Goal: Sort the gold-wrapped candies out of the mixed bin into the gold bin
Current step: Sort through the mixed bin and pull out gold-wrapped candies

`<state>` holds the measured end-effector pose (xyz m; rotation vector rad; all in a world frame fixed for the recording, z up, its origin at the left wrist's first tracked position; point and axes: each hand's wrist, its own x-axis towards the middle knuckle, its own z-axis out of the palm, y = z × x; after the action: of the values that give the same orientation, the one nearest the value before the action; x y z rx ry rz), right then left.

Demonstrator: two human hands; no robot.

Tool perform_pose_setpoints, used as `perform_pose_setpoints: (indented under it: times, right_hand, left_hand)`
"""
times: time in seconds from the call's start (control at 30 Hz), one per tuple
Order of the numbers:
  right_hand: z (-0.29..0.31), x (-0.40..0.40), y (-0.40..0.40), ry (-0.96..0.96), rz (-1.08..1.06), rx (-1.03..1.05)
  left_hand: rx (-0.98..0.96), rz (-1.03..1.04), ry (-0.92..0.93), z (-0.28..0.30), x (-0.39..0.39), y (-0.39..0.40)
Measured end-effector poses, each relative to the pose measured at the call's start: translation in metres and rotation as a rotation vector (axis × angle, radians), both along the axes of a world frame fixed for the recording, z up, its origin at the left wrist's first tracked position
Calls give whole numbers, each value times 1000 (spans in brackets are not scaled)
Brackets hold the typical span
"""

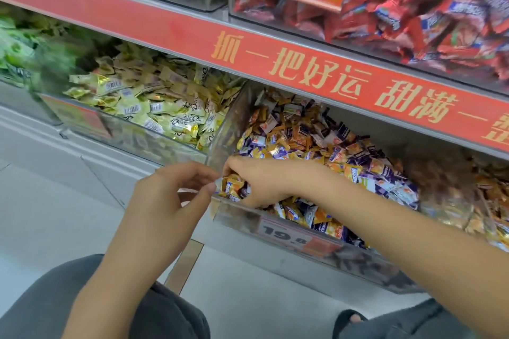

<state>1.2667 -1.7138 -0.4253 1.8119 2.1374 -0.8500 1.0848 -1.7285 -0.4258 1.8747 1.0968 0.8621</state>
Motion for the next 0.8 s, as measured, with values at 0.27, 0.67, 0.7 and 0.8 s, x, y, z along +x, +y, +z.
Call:
perform_pose_setpoints:
  times: [0.27,0.67,0.7,0.8]
  right_hand:
    - [0,-9,3,-93,45,79]
    - [12,27,-9,565,-270,13]
    - [14,29,-10,670,-369,-30]
    - [13,35,-13,953,-660,-118]
  left_hand:
    - [27,26,71,-1,6,2]
    - [21,24,40,-3,4,3]
    - [27,29,40,-2,5,3]
    - [70,95,22,0,9,0]
